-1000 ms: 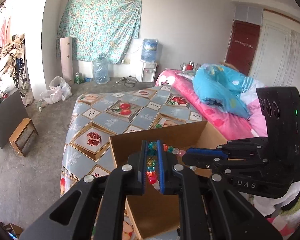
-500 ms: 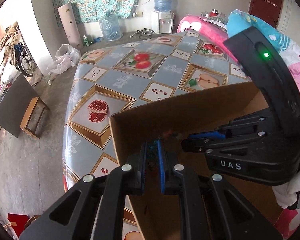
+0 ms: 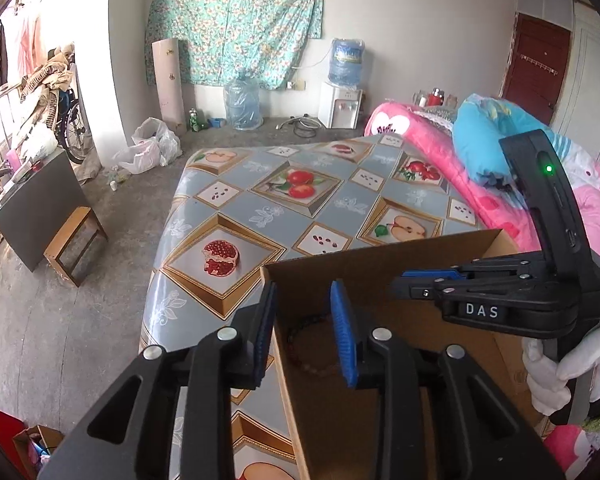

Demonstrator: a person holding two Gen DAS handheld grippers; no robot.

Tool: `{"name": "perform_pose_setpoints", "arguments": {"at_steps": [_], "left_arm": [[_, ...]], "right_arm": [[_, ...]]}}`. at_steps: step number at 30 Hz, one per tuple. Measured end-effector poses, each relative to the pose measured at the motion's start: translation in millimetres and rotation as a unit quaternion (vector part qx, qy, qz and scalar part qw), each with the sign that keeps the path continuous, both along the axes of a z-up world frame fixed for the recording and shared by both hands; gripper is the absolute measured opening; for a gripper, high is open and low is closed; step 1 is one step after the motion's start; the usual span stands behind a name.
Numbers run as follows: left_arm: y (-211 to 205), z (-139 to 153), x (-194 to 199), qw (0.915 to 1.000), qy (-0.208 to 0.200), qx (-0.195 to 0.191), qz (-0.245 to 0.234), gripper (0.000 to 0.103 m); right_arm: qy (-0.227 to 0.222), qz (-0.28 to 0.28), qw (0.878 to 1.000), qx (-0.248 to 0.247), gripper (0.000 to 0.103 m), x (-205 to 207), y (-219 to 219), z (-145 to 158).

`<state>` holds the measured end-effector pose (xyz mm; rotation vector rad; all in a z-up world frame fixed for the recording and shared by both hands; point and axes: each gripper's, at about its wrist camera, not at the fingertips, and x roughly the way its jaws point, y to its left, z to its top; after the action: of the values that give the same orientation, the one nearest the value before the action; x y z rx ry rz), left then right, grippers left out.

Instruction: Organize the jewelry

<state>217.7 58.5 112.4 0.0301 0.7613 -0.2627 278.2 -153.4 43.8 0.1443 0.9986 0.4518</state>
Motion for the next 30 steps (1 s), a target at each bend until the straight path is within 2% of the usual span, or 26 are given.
{"name": "perform_pose_setpoints", "arguments": {"at_steps": [7,12,14,16,21,27,30], "left_arm": [[20.8,32.6,-58.3,0.9972,-0.062,-0.042,0.001,0.037],[26.8,36.2,-100.9,0.9943,-0.087,-0.061,-0.005,0.041],[28.5,34.4,-115.8,0.9936,-0.089,-0.068,-0.011,0.041],[28.3,30.9,-131.9,0.9930,-0.094,-0.069,-0.018,0.042],[21.4,15.4,-167.9,0.9924,-0.101,-0.059,-0.037,0.044],[9.0,-12.9,-198.2,0.9931,-0.068,-0.068,-0.068,0.045],[-3.1,-35.6,-204.0,0.9920,-0.021,-0.084,-0.092,0.045]], "right_arm": [[-0.115,-0.016,0.993,0.000,0.026,-75.5,-26.9,59.9],[-0.167,-0.040,0.985,0.008,0.038,-137.6,-48.7,73.1],[-0.179,-0.048,0.983,0.009,0.040,-160.2,-56.8,70.7],[-0.185,-0.064,0.981,0.010,0.046,-180.3,-65.8,66.1],[-0.193,-0.107,0.975,0.019,0.049,-222.7,-86.6,46.6],[-0.172,-0.134,0.976,0.016,0.049,-259.7,-96.2,5.3],[-0.147,-0.131,0.980,0.026,0.049,-270.7,-94.7,-20.4]]}}
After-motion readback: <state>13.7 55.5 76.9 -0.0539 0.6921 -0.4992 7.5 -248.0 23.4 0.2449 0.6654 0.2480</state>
